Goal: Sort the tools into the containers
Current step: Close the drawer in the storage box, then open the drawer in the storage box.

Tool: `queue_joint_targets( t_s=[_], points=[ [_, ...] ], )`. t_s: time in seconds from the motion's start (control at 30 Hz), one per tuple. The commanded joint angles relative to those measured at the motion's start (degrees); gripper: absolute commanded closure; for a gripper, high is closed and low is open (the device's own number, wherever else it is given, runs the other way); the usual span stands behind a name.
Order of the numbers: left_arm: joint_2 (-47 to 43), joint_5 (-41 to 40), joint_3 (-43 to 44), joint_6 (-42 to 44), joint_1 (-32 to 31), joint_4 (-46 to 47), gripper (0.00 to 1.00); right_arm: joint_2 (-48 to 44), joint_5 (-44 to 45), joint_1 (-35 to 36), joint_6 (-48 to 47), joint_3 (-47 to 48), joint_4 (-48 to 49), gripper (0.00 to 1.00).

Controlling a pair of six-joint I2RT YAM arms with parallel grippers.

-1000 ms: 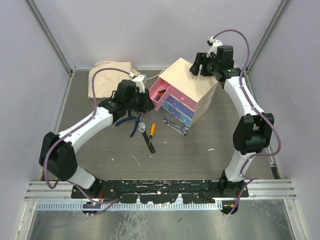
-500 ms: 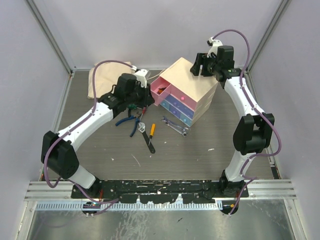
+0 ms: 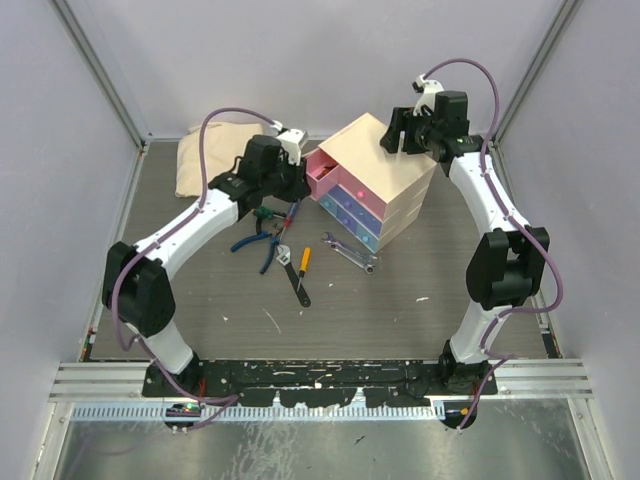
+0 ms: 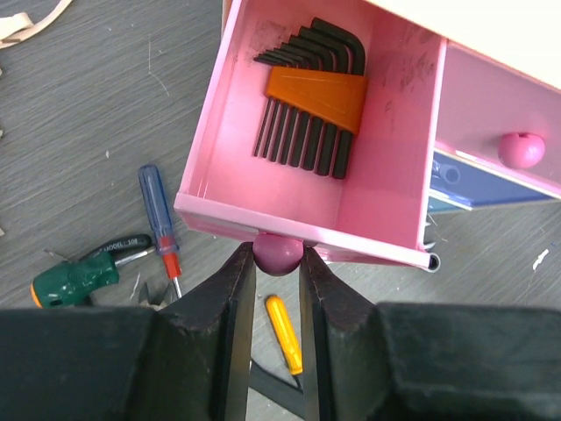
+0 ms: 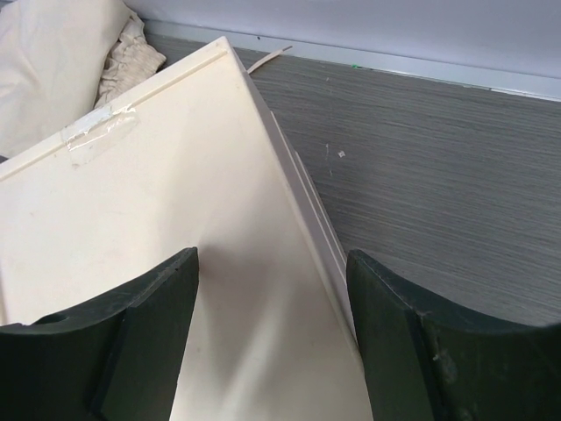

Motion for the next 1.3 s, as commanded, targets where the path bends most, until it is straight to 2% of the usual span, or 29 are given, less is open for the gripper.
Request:
queue_joint_targets(
  t_s=[0.0, 0.3, 0.57, 0.77, 0.9, 1.07, 1.27],
  points=[
    [1.56, 3.28, 5.81, -0.28, -1.36, 12.57, 0.76, 0.09, -9.74, 4.18, 2.42, 0.84, -8.87, 0.28],
    [6.73, 3.55, 11.32, 0.71, -1.32, 12.23, 0.72, 0.99, -12.78, 5.53, 1.33, 1.14, -9.33, 0.28],
    [10.33, 4.16, 15.69, 0.79, -1.27, 12.35, 0.63, 1.24, -15.76, 8.8, -0.3, 0.81, -10.13, 0.28],
    [11.46, 3.78, 18.31, 1.3, -1.27, 10.29, 0.56, 0.07, -11.24, 9.59, -0.67, 0.24, -10.65, 0.28],
    [7.53, 3.62, 14.51, 1.46, -1.27, 10.16, 0.53, -2.48, -0.86, 9.57, 0.86, -0.2, -9.26, 0.27],
    [-1.55, 1.92, 3.34, 1.52, -1.27, 11.79, 0.47, -9.83, 10.73, 8.97, 4.23, -4.8, -1.74, 0.23],
    [-13.76, -0.66, -8.43, -0.88, -1.27, 13.18, 0.39, -18.22, 16.17, 8.53, 5.16, -9.51, 2.62, 0.19]
  ],
)
